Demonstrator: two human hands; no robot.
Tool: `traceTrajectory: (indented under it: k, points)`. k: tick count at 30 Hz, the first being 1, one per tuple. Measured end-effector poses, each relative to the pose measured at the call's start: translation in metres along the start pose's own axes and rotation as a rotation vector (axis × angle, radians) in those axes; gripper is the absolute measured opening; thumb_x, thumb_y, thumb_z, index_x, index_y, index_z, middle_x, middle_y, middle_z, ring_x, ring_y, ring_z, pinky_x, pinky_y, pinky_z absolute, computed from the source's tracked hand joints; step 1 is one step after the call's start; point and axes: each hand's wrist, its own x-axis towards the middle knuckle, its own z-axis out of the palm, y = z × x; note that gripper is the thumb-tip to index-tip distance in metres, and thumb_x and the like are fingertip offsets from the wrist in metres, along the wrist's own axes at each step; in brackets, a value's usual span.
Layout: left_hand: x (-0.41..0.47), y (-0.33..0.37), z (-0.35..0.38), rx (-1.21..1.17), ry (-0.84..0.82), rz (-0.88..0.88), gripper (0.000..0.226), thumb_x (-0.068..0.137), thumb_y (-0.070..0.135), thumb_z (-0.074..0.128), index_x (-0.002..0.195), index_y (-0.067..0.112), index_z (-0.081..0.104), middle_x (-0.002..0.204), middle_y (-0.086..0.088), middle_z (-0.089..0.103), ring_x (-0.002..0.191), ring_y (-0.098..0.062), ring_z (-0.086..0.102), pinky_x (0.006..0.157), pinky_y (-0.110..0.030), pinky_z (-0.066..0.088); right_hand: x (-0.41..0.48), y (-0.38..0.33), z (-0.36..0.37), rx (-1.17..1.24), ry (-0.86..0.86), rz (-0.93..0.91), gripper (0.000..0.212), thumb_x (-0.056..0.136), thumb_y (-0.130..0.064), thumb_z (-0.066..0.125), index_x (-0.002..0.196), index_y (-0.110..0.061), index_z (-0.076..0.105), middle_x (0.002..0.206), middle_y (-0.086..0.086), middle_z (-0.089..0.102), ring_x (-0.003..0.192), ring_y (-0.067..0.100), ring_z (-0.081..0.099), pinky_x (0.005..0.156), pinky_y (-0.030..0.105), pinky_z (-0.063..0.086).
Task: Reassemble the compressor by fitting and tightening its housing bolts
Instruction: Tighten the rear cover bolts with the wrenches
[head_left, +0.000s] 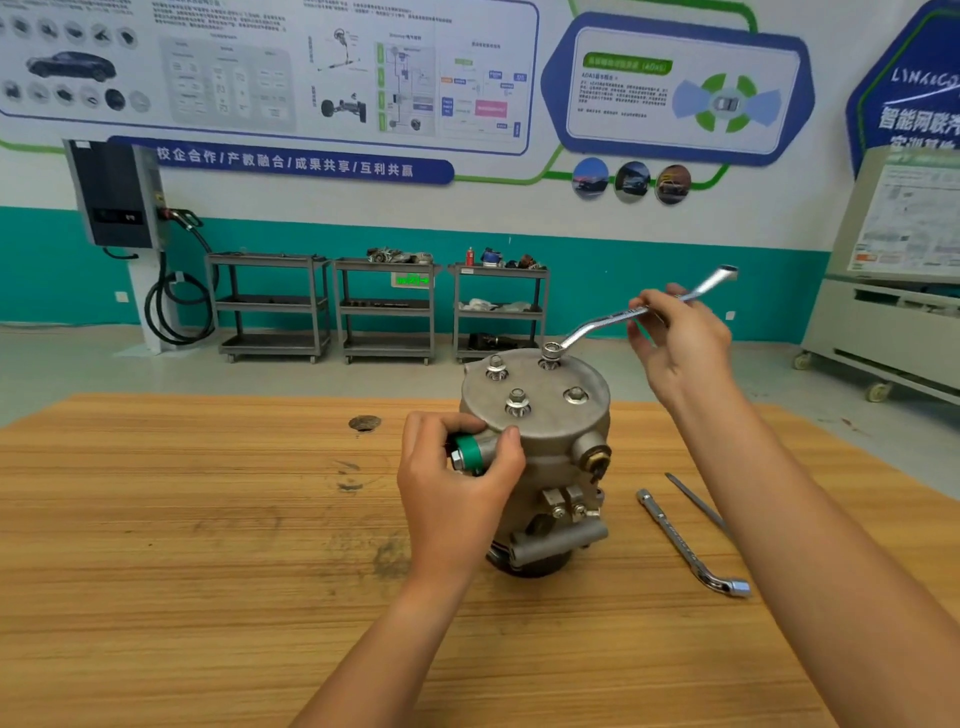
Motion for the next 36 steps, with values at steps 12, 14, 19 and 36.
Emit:
traceTrajectory:
  k: [12, 14, 19, 36]
  points:
    - [-0.004, 0.007, 0.009, 0.017, -0.029, 0.09, 0.021, 0.07, 0.02, 0.07, 0.08, 0.015, 0.052, 0.081, 0.007, 0.048, 0.076, 0.008, 0.05, 0.065, -0.006, 0.039, -0.131, 0.013, -0.025, -1.355, -0.832, -1.113, 0.045, 0.085, -0.033, 0.047, 0.116, -0.003, 0.063, 0.116, 0.009, 0.065, 0.117, 0.024, 0.056, 0.105, 0.042, 0.036]
    - [-0.005, 0.011, 0.008, 0.13, -0.024, 0.166, 0.016, 0.074, 0.026, 0.058, 0.084, 0.014, 0.055, 0.085, 0.014, 0.048, 0.074, 0.003, 0.049, 0.06, -0.011, 0.04, -0.137, 0.015, 0.0, -1.541, -0.933, -1.067, 0.05, 0.092, -0.038, 0.039, 0.127, -0.007, 0.056, 0.123, 0.008, 0.061, 0.122, 0.024, 0.052, 0.104, 0.037, 0.037]
    - [-0.009, 0.007, 0.006, 0.032, 0.011, 0.053, 0.024, 0.063, 0.015, 0.067, 0.079, 0.024, 0.051, 0.08, 0.004, 0.048, 0.074, 0.009, 0.047, 0.062, -0.003, 0.034, -0.107, 0.038, 0.067, -1.953, -0.949, -1.201, 0.024, 0.101, -0.02, 0.035, 0.118, -0.013, 0.051, 0.103, 0.001, 0.06, 0.089, 0.022, 0.055, 0.064, 0.033, 0.037]
    - [-0.009, 0.006, 0.002, 0.07, -0.023, 0.096, 0.025, 0.067, 0.018, 0.078, 0.079, 0.015, 0.057, 0.082, 0.005, 0.051, 0.077, 0.005, 0.051, 0.067, -0.004, 0.04, 0.02, 0.001, 0.017, -0.384, -0.292, 0.281, 0.011, 0.091, -0.006, 0.054, 0.081, -0.01, 0.057, 0.061, -0.002, 0.07, 0.064, 0.01, 0.068, 0.063, 0.025, 0.051]
